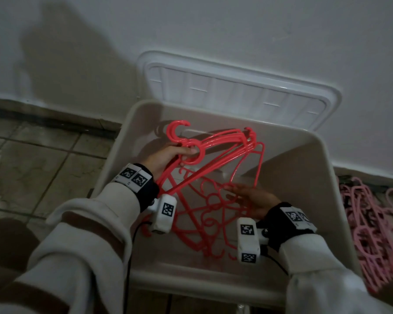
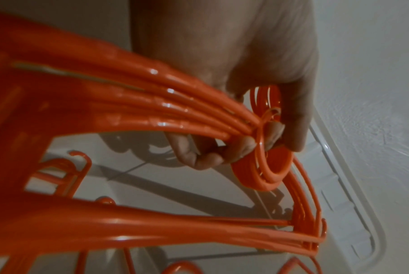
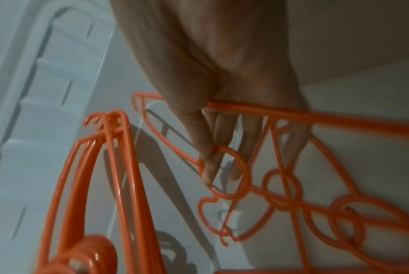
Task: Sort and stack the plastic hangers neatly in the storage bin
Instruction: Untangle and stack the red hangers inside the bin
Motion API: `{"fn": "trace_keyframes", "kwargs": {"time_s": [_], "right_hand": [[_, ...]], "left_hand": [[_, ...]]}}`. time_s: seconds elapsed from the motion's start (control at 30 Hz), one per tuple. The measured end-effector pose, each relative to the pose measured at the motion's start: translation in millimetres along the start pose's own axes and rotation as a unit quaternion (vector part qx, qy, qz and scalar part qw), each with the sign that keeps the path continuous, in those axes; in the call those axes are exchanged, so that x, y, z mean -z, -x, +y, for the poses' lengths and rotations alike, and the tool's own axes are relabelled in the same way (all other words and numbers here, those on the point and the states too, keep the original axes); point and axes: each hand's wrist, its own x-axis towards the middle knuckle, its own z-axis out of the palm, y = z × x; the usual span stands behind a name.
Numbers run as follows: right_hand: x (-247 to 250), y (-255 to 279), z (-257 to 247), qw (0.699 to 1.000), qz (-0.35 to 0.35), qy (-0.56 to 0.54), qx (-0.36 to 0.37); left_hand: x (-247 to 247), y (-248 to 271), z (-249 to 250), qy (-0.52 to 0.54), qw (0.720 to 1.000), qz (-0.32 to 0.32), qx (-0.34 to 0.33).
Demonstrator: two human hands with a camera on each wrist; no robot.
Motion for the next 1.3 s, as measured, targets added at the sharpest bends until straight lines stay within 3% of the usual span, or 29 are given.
{"fn": "trace_keyframes", "kwargs": {"time_s": [0.13, 0.2, 0.33, 0.47, 0.6, 0.73, 0.8, 0.97, 1.07, 1.17, 1.2, 1.3], "right_hand": [[4.7, 11.0, -6.4, 0.991, 0.025, -0.129, 0.006], [8.8, 17.5, -9.0, 0.989, 0.013, -0.138, 0.044], [11.1, 21.0, -16.6, 0.986, 0.019, -0.072, 0.146], [4.2, 28.5, -28.3, 0.964, 0.059, 0.138, 0.217], [-6.8, 35.3, -22.3, 0.924, 0.02, 0.293, 0.246], [-6.5, 24.9, -11.5, 0.836, 0.089, 0.447, 0.306], [-8.0, 22.1, -10.6, 0.799, 0.116, 0.473, 0.353], [-32.8, 22.5, -14.3, 0.723, 0.112, 0.477, 0.487], [-49.8, 18.3, -12.2, 0.667, 0.105, 0.541, 0.501], [-64.4, 12.9, -1.8, 0.591, 0.1, 0.604, 0.526], [-67.2, 11.1, 0.1, 0.582, 0.093, 0.606, 0.535], [-72.9, 13.7, -4.8, 0.63, 0.02, 0.549, 0.55]], "left_hand": [[0.5, -0.3, 0.6, 0.023, 1.0, -0.007, 0.002], [2.1, -1.3, -0.1, 0.01, 1.0, -0.001, 0.001], [6.0, -3.8, -0.4, -0.013, 1.0, -0.01, 0.002], [10.7, -7.2, -3.1, -0.013, 0.999, -0.011, 0.038], [18.9, -9.2, -8.0, -0.009, 0.996, -0.001, 0.083], [20.4, -7.8, -4.7, -0.108, 0.989, -0.004, 0.098], [20.0, -6.4, -2.3, -0.155, 0.983, -0.014, 0.1], [18.9, -4.8, 1.7, -0.147, 0.983, -0.035, 0.109], [10.3, 0.2, 7.1, -0.129, 0.983, -0.054, 0.116], [5.4, 7.9, 9.5, -0.081, 0.986, -0.069, 0.126], [4.7, 10.8, 9.1, -0.064, 0.987, -0.079, 0.125], [3.6, 17.5, 7.4, -0.04, 0.987, -0.107, 0.112]]}}
